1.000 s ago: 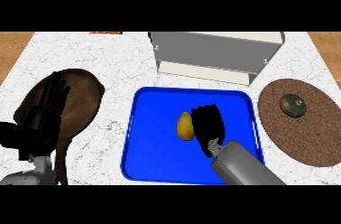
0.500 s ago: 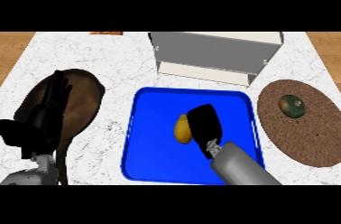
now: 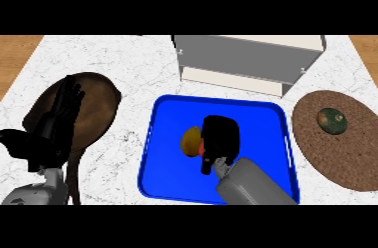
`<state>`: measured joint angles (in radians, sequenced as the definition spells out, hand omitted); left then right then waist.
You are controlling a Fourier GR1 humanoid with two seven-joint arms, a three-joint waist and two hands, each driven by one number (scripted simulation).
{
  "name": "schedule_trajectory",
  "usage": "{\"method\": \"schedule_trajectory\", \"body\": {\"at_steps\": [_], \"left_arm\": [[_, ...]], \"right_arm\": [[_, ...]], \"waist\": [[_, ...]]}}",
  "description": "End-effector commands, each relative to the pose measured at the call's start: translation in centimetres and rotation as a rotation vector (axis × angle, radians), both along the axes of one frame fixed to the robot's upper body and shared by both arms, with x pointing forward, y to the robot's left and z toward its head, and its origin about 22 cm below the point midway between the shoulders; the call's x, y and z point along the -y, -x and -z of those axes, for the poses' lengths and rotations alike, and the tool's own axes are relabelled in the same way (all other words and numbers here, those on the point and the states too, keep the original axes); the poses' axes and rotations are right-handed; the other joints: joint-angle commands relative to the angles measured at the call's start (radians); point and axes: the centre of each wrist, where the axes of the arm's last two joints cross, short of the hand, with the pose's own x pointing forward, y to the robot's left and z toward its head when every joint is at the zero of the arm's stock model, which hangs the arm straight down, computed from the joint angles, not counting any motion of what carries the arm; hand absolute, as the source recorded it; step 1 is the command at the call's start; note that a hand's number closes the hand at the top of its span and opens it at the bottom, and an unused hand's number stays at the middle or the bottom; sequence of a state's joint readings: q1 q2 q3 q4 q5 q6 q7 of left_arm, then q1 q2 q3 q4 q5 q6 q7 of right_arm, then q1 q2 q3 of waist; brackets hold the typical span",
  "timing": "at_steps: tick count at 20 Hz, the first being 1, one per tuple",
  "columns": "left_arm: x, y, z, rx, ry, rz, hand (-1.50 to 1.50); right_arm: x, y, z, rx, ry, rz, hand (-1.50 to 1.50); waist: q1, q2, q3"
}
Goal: Pick the bell pepper from the tray and place it in the tiered shelf
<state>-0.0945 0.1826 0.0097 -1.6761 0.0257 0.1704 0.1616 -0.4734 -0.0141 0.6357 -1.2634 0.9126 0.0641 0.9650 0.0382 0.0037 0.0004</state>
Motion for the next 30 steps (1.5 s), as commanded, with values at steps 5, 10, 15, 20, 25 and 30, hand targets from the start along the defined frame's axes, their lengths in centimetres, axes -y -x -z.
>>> {"method": "schedule_trajectory", "body": {"at_steps": [5, 10, 15, 20, 25, 30], "left_arm": [[-0.1, -0.6, -0.5, 0.004, 0.011, -0.001, 0.00], [-0.5, -0.4, 0.6, -0.007, -0.007, -0.022, 0.00], [0.0, 0.3, 0.6, -0.027, 0.000, -0.022, 0.00], [-0.9, 1.2, 0.1, -0.023, -0.001, -0.029, 0.00], [-0.4, 0.7, 0.4, -0.013, -0.005, -0.028, 0.00], [-1.6, 0.3, -0.2, -0.001, -0.003, -0.019, 0.00]], "right_arm": [[-4.1, 0.4, -7.2, 0.195, -0.308, 0.135, 1.50], [-4.5, 0.2, -14.3, 0.405, -0.468, 0.208, 1.50], [-4.5, -0.4, -17.6, 0.545, -0.413, 0.318, 1.50], [-4.1, -0.5, -18.1, 0.586, -0.344, 0.378, 1.50], [-3.1, -2.1, -19.6, 0.612, -0.329, 0.412, 1.50], [-1.5, -5.3, -20.0, 0.673, -0.351, 0.452, 1.50]], "waist": [[0.000, -0.005, 0.000], [-0.020, -0.013, -0.002], [-0.036, -0.017, -0.002], [-0.035, -0.015, -0.001], [-0.034, -0.008, -0.001], [-0.026, -0.003, -0.001]]}}
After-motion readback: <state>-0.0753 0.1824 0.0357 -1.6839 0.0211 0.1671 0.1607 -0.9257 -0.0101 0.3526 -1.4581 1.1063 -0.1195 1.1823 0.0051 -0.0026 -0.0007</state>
